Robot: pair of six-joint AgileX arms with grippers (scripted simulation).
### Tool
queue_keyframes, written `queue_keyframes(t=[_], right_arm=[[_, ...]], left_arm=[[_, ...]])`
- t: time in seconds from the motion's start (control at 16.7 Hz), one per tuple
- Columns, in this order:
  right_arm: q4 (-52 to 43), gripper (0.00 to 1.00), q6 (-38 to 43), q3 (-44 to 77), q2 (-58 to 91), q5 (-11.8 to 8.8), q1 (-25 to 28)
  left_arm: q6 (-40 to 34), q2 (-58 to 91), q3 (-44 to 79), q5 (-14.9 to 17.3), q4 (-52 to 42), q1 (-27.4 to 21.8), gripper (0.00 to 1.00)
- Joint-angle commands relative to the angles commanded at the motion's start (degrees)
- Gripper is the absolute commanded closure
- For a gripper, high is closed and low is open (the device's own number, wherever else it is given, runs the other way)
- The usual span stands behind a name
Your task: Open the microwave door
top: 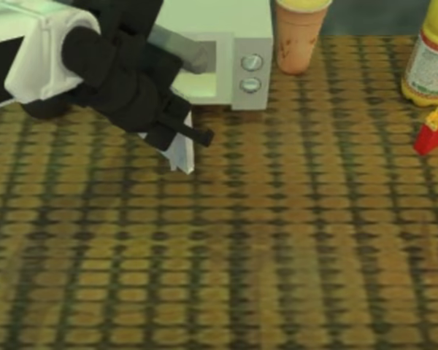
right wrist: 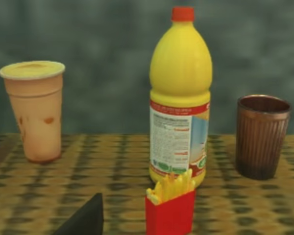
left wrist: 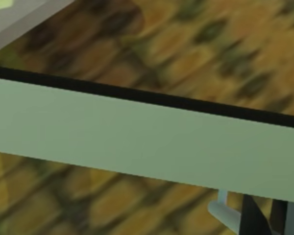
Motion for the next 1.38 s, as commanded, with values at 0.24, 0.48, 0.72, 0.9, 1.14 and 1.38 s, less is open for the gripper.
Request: queue_keyframes(t=[0.24,0.48,0.72,0.9,1.14,1.38], right_arm=[[0.0,0.0,0.0,0.0,0.0,0.0,0.0],[0.0,0.0,0.0,0.0,0.0,0.0,0.0],[0.0,0.0,0.0,0.0,0.0,0.0,0.0],[0.0,0.0,0.0,0.0,0.0,0.0,0.0],[0.0,0.0,0.0,0.0,0.0,0.0,0.0],[0.0,0.0,0.0,0.0,0.0,0.0,0.0]], left_arm=[[0.0,0.0,0.0,0.0,0.0,0.0,1.0],[1.4,-0.4,-0.5,1.1,0.0,0.4,1.0],[5.8,-1.5,-2.5,3.4,-0.8,2.2,1.0],[9.0,-2.7,-3.4,5.0,-1.0,3.4,1.0],[9.6,-3.1,-3.5,5.4,-0.9,3.7,1.0],[9.6,-3.1,-3.5,5.4,-0.9,3.7,1.0]])
